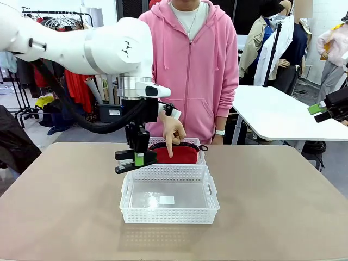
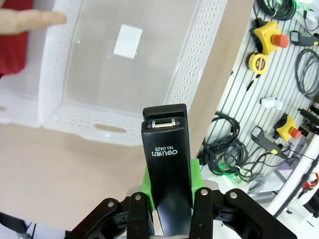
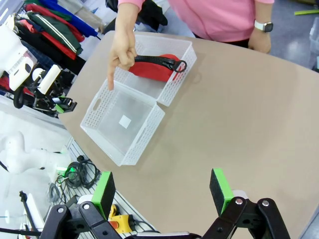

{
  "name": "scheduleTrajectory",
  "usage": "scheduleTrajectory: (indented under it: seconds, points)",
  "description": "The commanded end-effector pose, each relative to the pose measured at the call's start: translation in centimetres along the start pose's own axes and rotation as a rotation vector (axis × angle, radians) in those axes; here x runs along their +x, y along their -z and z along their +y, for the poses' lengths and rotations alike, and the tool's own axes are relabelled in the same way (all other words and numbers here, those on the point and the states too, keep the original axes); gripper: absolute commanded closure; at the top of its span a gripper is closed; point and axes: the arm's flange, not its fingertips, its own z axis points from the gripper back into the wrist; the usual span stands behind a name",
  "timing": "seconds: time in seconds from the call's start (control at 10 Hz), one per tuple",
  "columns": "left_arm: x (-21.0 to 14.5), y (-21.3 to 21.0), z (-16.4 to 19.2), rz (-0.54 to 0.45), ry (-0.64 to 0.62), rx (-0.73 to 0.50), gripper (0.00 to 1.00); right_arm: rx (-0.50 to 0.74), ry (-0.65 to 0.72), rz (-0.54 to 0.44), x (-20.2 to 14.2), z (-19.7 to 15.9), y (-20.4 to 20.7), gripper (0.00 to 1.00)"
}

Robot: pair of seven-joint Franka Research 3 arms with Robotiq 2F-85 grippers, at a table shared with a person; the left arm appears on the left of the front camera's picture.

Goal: Distribute items into two baskets.
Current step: Place the picked Stapler into the Organizing basket as instructed by the person.

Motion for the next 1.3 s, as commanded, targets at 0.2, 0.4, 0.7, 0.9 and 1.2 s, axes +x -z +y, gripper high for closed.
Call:
scheduleTrajectory:
  seconds: [0.2, 0.4, 0.7, 0.9, 1.2]
  points:
    - [2.0, 1.4, -2.1, -0.031, 0.114, 0.052, 0.82, -0.005, 0.012, 0.005, 0.1, 0.2, -0.1, 0.0]
    - [3.4, 2.7, -3.2, 0.001, 0.168, 0.104, 0.82, -0.005, 0.012, 0.005, 0.1, 0.2, -0.1, 0.0]
    - [5.5, 4.8, -3.6, 0.05, 0.228, 0.213, 0.82, -0.005, 0.012, 0.005, 0.1, 0.2, -0.1, 0.0]
    - [6.8, 5.3, -3.4, 0.036, 0.271, 0.247, 0.82, -0.005, 0.012, 0.005, 0.1, 0.2, -0.1, 0.0]
    - [8.1, 6.7, -2.8, -0.004, 0.32, 0.238, 0.82, -0.005, 0.012, 0.005, 0.1, 0.2, -0.1, 0.0]
